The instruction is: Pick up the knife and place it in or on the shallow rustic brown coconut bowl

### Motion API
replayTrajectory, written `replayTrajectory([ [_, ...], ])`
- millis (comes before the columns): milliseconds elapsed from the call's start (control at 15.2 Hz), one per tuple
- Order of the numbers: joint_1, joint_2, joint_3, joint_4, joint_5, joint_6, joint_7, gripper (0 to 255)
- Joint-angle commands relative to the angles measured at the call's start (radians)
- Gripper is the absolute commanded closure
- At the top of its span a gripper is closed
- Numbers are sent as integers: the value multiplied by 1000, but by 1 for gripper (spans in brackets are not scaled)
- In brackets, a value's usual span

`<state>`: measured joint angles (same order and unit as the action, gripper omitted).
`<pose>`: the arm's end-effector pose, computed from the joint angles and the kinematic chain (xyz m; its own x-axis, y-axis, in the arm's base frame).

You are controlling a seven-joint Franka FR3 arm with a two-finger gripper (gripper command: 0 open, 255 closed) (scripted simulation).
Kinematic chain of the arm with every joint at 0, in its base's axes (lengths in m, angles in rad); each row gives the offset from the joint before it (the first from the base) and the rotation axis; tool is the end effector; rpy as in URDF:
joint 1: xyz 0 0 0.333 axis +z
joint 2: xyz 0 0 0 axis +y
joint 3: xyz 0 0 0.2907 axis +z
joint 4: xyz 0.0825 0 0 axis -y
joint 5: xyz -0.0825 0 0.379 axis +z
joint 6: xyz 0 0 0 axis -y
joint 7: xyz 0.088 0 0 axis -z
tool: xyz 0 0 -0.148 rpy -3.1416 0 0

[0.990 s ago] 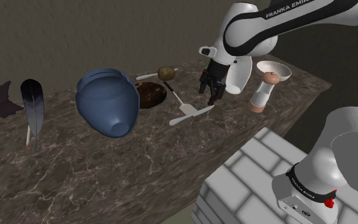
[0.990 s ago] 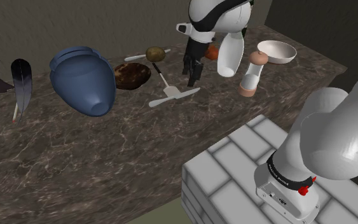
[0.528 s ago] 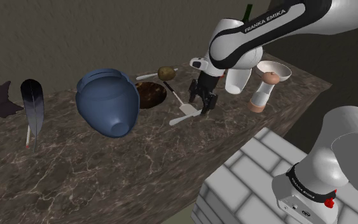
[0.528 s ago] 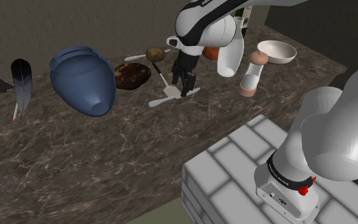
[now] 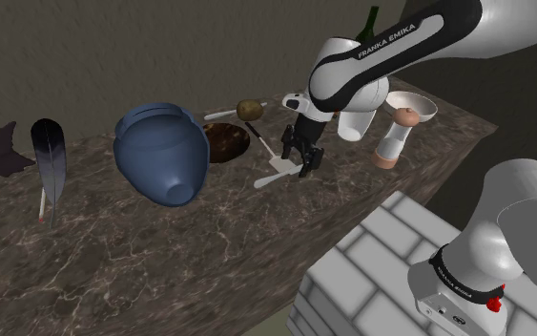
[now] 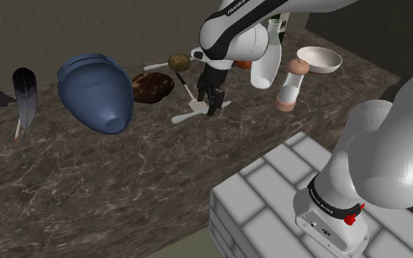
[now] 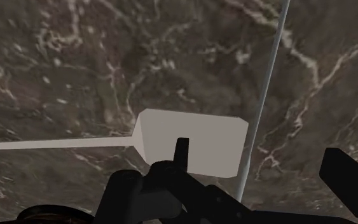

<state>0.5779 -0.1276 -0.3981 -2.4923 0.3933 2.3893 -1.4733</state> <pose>0.4516 0.1009 0.2718 0.2024 0.9303 0.3061 0.9793 -0.1907 -0.0679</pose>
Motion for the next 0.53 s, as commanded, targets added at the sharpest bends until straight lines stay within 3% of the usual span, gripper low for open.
replayTrajectory([
  [0, 0, 0, 0, 0, 0, 0, 0, 0],
  [132, 0, 0, 0, 0, 0, 0, 0, 0],
  [198, 0, 0, 0, 0, 0, 0, 0, 255],
  [462, 0, 0, 0, 0, 0, 0, 0, 255],
])
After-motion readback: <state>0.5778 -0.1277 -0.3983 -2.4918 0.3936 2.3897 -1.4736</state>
